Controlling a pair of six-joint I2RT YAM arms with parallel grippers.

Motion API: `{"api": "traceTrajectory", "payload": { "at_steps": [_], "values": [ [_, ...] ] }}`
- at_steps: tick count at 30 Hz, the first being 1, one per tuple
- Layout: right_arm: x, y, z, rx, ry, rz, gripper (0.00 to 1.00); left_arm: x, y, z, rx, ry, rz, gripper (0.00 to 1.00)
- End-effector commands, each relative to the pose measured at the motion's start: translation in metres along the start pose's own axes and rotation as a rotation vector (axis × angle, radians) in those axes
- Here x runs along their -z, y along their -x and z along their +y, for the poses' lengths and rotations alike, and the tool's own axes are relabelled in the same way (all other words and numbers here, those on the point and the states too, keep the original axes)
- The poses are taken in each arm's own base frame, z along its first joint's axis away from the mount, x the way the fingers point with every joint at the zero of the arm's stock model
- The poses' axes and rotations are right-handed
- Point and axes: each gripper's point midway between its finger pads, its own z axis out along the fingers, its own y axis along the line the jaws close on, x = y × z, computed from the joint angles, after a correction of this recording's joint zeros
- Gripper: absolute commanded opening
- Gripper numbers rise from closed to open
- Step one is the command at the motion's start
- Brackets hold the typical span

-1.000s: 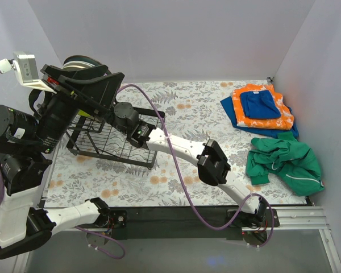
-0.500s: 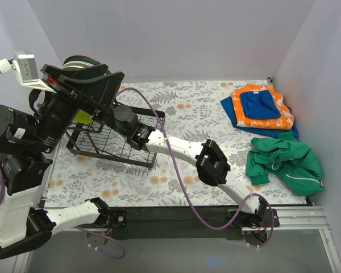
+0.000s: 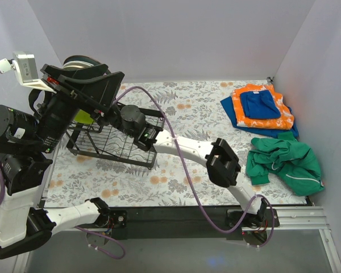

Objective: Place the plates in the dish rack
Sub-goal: Insert the plate into the dish rack

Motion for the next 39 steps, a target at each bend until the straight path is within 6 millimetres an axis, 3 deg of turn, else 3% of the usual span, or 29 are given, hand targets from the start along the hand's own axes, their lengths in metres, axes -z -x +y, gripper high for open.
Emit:
{"api": "traceTrajectory", "payload": {
  "at_steps": [1, 2, 3, 4, 5, 6, 7, 8, 9, 10, 12, 13, 15, 16, 17, 18, 22, 24, 31, 39],
  "values": [
    [0.040, 0.137, -0.036, -0.021, -0.023, -0.235, 0.60, -0.003, -0.001, 0.001, -0.014, 0.001, -0.004, 0.70],
    [0.047, 0.143, -0.038, -0.005, -0.020, -0.237, 0.63, -0.004, -0.002, 0.001, -0.017, -0.001, -0.002, 0.70],
    [0.057, 0.119, -0.033, 0.016, -0.002, -0.179, 0.68, -0.005, -0.003, 0.001, -0.019, -0.002, 0.000, 0.70],
    [0.074, 0.148, -0.044, 0.031, -0.002, -0.220, 0.76, -0.006, -0.007, 0.002, -0.020, 0.002, 0.011, 0.70],
    [0.084, 0.144, -0.046, 0.048, 0.010, -0.206, 0.76, -0.007, -0.008, 0.003, -0.023, 0.004, 0.011, 0.70],
    [0.096, 0.120, -0.044, 0.058, 0.033, -0.151, 0.82, -0.008, -0.010, 0.004, -0.024, 0.004, 0.017, 0.71],
    [0.116, 0.141, -0.057, 0.069, 0.052, -0.184, 0.84, -0.009, -0.015, 0.006, -0.025, 0.011, 0.028, 0.71],
    [0.127, 0.133, -0.065, 0.068, 0.048, -0.147, 0.85, -0.010, -0.017, 0.007, -0.027, 0.014, 0.031, 0.72],
    [0.136, 0.129, -0.067, 0.035, 0.069, -0.128, 0.94, -0.012, -0.021, 0.008, -0.029, 0.016, 0.040, 0.72],
    [0.153, 0.119, -0.087, 0.027, 0.041, -0.085, 0.98, -0.015, -0.028, 0.011, -0.033, 0.025, 0.058, 0.72],
    [0.173, 0.093, -0.108, -0.011, 0.012, 0.022, 0.98, -0.020, -0.038, 0.014, -0.037, 0.033, 0.084, 0.73],
    [0.189, 0.083, -0.136, -0.035, -0.037, 0.062, 0.98, -0.026, -0.048, 0.016, -0.041, 0.041, 0.109, 0.75],
    [0.213, 0.055, -0.165, -0.060, -0.100, 0.164, 0.98, -0.033, -0.060, 0.020, -0.040, 0.054, 0.135, 0.76],
    [0.232, 0.049, -0.204, -0.056, -0.200, 0.192, 0.98, -0.036, -0.066, 0.023, -0.039, 0.064, 0.146, 0.78],
    [0.245, 0.034, -0.220, -0.060, -0.246, 0.242, 0.98, -0.044, -0.078, 0.026, -0.035, 0.074, 0.171, 0.79],
    [0.266, 0.019, -0.251, -0.062, -0.326, 0.305, 0.98, -0.048, -0.084, 0.029, -0.033, 0.084, 0.184, 0.80],
    [0.330, 0.004, -0.323, -0.081, -0.628, 0.422, 0.98, -0.065, -0.119, 0.043, -0.022, 0.140, 0.258, 0.81],
    [0.356, 0.003, -0.344, -0.064, -0.736, 0.456, 0.98, -0.072, -0.136, 0.049, -0.017, 0.164, 0.292, 0.82],
    [0.423, 0.039, -0.374, 0.059, -1.007, 0.460, 0.98, -0.079, -0.174, 0.066, -0.009, 0.222, 0.363, 0.82],
    [0.458, 0.074, -0.381, 0.150, -1.113, 0.439, 0.98, -0.076, -0.184, 0.073, -0.003, 0.251, 0.373, 0.82]
  ]
}}
